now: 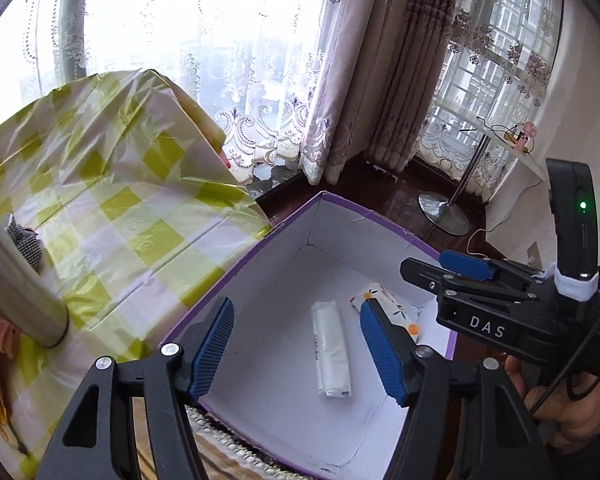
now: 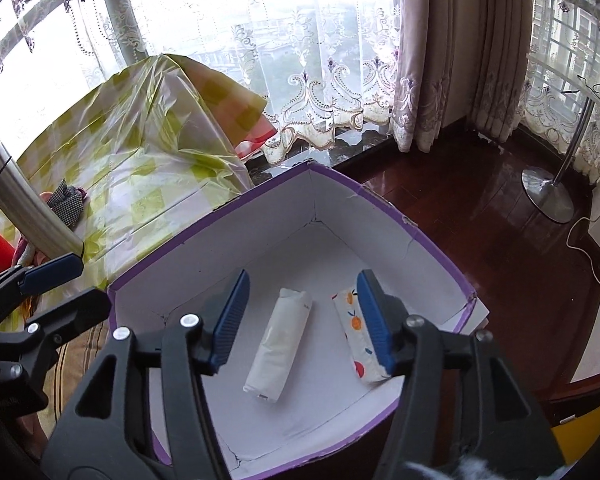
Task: Organize soft objects
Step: 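Withdraw both tools from the box back toward the table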
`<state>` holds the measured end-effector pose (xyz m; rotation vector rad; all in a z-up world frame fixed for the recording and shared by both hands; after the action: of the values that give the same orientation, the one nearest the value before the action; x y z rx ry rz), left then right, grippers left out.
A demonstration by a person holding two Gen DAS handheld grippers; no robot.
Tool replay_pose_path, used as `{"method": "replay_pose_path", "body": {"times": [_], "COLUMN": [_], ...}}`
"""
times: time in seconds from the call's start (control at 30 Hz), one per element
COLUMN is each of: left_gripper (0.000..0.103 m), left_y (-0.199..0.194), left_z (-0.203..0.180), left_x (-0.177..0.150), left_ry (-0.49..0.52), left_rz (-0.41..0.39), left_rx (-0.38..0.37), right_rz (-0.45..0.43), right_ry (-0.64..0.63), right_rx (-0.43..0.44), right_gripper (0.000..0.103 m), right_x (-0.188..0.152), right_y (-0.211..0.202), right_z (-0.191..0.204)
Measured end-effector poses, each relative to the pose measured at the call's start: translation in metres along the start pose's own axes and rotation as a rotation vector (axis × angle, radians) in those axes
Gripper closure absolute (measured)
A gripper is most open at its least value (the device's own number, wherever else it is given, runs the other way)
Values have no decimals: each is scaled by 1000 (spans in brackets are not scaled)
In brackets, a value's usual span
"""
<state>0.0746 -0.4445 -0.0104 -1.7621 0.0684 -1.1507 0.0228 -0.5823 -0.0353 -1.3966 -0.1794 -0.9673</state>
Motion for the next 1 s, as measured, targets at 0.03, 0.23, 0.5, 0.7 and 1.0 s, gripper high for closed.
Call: {"method": "replay_pose_path", "body": {"times": [0.03,0.23,0.5,0.7,1.0], "left_gripper": [37,37,37,37,37], "left_y": [-5,-36,-82,-119,-150], "left_z": [7,58,150,233,337], "left_x": [-2,-23,-57,-91,-147], "left_ry": [-7,-92,-253,-388,-607], "left_rz": [-6,-41,-78,-91,-83], "left_rx": [16,75,182,303,404], "right_rz": [0,13,48,51,45], "right_ry": [-4,-58,-144,-270,-498], "right_rx": [5,40,111,163,282], "right_gripper": [43,43,43,43,43], "right_x": [0,-2,-11,-18,-35], "right_y": [0,-3,-4,-10,-16], "right_z": [3,30,83,142,250]}}
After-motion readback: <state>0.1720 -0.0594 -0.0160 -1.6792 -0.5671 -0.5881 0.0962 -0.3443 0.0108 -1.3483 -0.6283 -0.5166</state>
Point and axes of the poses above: each gripper's, at about its wrist camera, not at the fingertips, and y roughly the way its jaws point, z to its left, x to its top, the point moved 10 cm from there along y, roughly the way its jaws point, and after that the axes turned 7 degrees about x, right-handed, at the moved point
